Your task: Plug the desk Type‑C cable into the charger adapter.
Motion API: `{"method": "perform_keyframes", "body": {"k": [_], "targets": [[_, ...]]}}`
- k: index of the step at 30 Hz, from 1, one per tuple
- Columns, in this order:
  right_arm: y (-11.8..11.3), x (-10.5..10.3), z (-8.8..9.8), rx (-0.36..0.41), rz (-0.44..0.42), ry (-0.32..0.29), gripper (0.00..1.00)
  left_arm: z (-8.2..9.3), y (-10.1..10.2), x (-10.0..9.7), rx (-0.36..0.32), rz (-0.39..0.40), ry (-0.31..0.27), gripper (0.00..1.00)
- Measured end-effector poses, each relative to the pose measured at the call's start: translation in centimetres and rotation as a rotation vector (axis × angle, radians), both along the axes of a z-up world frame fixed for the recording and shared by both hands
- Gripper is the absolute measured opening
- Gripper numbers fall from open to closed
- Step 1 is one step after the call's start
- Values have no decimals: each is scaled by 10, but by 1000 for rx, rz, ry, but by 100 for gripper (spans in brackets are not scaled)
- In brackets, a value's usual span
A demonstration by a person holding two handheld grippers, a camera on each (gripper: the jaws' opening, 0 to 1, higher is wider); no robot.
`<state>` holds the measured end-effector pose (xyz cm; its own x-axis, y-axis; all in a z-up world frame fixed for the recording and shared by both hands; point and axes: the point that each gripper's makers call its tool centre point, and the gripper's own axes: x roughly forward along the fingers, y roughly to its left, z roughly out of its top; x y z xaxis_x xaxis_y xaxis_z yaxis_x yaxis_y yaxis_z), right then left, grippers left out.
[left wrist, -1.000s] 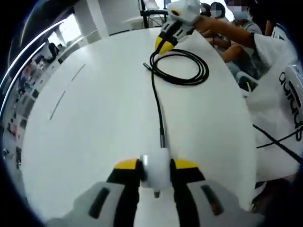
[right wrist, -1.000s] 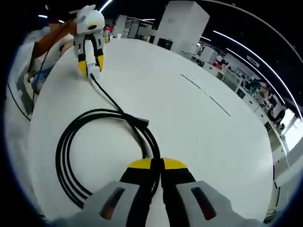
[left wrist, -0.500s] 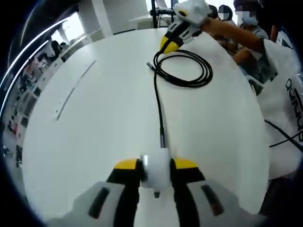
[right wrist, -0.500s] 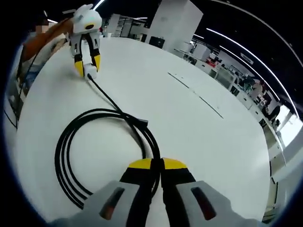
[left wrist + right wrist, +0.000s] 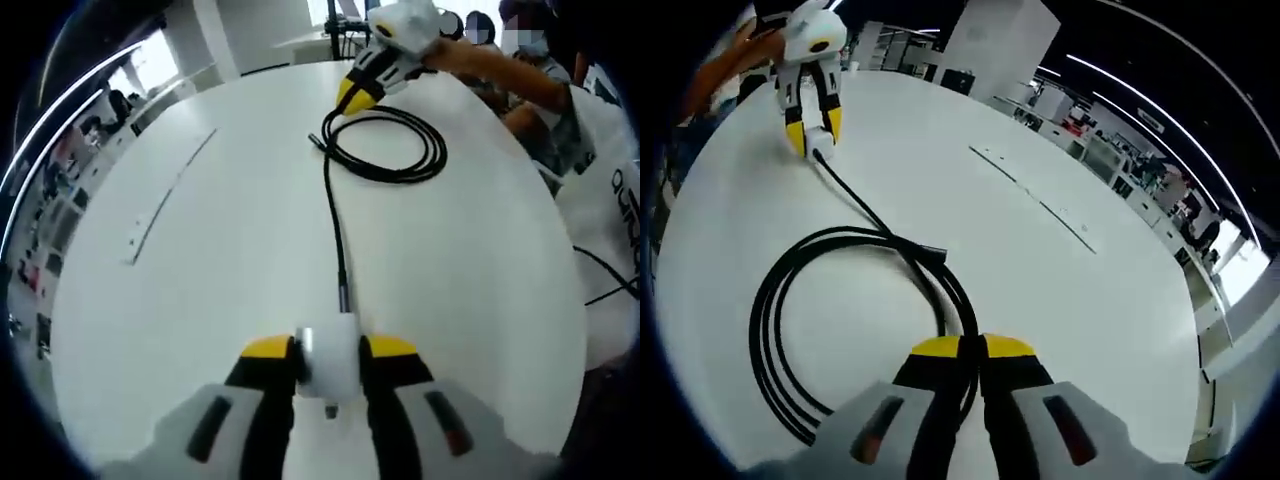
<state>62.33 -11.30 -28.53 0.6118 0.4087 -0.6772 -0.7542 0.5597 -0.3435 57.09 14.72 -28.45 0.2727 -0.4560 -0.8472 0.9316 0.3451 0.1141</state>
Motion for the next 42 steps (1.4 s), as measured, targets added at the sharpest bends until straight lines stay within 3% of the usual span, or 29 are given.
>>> {"method": "perform_keyframes", "body": {"k": [15, 19, 27, 33, 34, 42], "targets": [[-3, 26, -5, -39, -44, -1, 2, -1, 7, 37, 18, 0, -22, 25], [2, 53, -4, -41, -52, -6, 2, -2, 7, 42, 35, -13, -33, 25], [3, 52, -4, -51, -64, -21, 2, -2, 7, 48, 40, -12, -33, 25], [0, 63, -3, -48, -69, -17, 2, -3, 8, 55, 25, 2, -35, 25], [2, 54, -3, -45, -65, -20, 2, -3, 8, 55, 22, 3, -36, 25], [7, 40, 7, 55, -58, -37, 10, 5, 12, 49, -10, 6, -62, 27]]}}
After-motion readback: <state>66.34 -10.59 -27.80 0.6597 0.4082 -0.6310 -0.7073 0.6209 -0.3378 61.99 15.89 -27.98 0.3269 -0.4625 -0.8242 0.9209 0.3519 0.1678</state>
